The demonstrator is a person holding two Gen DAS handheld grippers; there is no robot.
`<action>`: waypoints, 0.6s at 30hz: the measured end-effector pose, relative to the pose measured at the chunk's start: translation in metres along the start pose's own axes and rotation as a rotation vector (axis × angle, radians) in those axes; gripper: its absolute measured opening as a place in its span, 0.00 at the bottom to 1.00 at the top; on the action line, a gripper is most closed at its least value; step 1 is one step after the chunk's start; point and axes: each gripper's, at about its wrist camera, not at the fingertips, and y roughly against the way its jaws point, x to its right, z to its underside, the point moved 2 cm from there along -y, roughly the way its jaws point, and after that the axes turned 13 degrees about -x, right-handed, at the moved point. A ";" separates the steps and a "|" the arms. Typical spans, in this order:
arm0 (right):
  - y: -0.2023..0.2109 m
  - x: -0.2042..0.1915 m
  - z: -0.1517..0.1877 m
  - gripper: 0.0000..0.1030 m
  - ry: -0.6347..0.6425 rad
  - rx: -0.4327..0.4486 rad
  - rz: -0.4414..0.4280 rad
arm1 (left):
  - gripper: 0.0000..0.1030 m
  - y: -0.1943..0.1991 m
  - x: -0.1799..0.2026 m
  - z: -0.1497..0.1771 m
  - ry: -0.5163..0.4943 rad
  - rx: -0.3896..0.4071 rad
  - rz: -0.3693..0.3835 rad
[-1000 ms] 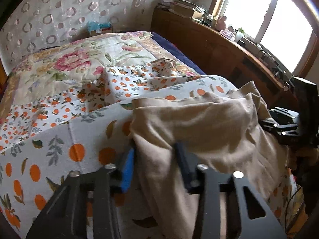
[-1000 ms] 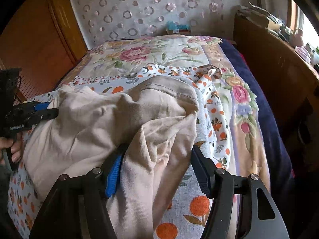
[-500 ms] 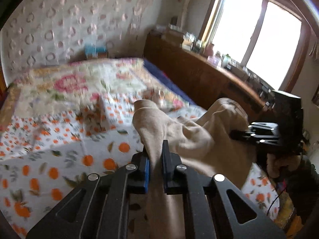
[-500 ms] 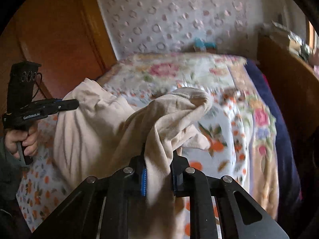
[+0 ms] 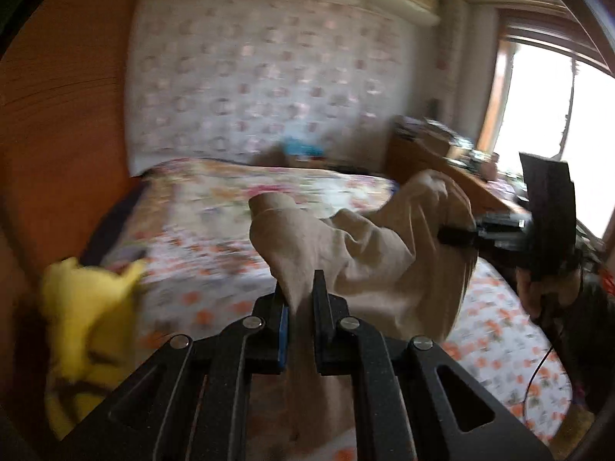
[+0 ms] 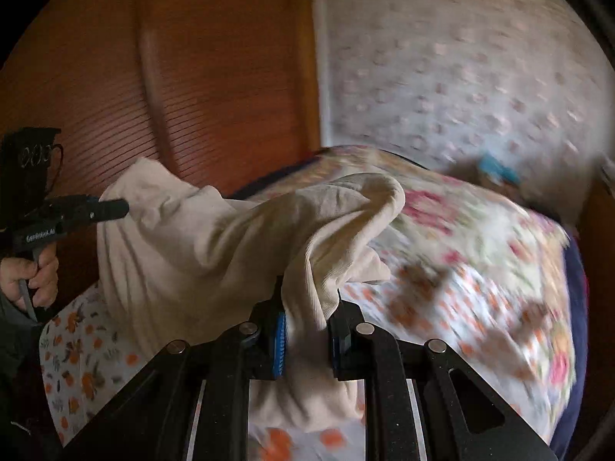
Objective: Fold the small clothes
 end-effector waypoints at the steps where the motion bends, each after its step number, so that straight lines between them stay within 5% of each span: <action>1: -0.011 -0.009 -0.014 0.17 0.036 -0.006 0.009 | 0.10 0.004 -0.011 0.009 0.020 0.002 -0.022; 9: -0.109 -0.110 -0.127 0.16 0.300 -0.044 0.010 | 0.10 0.007 -0.095 0.079 0.244 -0.003 -0.170; 14: -0.163 -0.121 -0.167 0.17 0.363 -0.058 0.003 | 0.10 0.000 -0.105 0.098 0.312 0.011 -0.212; 18: -0.194 -0.114 -0.168 0.17 0.327 -0.099 -0.021 | 0.10 -0.010 -0.106 0.109 0.313 -0.020 -0.210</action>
